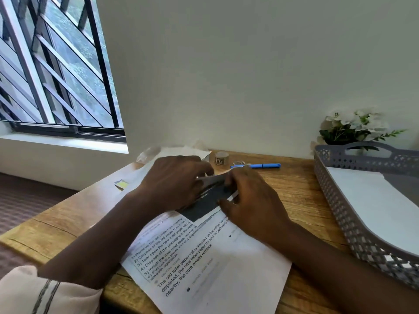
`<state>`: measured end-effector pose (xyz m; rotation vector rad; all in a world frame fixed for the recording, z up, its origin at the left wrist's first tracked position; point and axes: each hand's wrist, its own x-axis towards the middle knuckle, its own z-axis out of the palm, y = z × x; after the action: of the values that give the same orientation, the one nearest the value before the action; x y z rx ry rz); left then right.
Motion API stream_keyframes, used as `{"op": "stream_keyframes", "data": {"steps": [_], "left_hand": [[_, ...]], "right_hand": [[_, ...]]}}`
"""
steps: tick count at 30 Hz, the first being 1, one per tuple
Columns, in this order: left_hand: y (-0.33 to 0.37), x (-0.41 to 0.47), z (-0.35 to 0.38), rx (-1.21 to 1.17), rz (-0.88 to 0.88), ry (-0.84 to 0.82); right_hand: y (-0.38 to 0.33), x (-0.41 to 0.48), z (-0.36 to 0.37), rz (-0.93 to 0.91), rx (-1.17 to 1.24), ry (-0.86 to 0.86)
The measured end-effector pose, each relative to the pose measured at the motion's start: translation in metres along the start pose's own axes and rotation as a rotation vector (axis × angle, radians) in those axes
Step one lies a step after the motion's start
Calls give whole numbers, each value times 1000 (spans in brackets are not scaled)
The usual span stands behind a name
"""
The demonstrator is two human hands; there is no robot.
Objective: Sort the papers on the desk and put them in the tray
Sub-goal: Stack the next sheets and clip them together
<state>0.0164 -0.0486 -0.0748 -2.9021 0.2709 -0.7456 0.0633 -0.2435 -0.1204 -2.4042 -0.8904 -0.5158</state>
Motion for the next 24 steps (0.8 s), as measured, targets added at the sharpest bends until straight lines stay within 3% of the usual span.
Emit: {"op": "stream_keyframes", "data": {"steps": [5,8,10,13,16,19,21,24], "left_hand": [[8,-3,3,-108,36,-142],[1,-4,7,-132,24,-228],[-4,-5,8,-267,-18,-313],[-19,-4,12,-464,-163,-294],[-55,-5,16,-160,-421,-245],[-93,-17,22,22,-725,-340],[-110,-24,29,-20,-841,-322],[-123,-28,40,-216,-933,-171]], "right_hand": [[-2,0,-2,-121,-77,49],[-1,-2,-3,-85,-108,1],[1,-1,-3,-67,-60,-55],[2,2,-2,-71,-66,-72],[3,2,0,-78,-86,-69],[6,2,2,-88,-72,-47],[6,2,2,-93,-69,-42],[4,2,2,-95,-61,-36]]}}
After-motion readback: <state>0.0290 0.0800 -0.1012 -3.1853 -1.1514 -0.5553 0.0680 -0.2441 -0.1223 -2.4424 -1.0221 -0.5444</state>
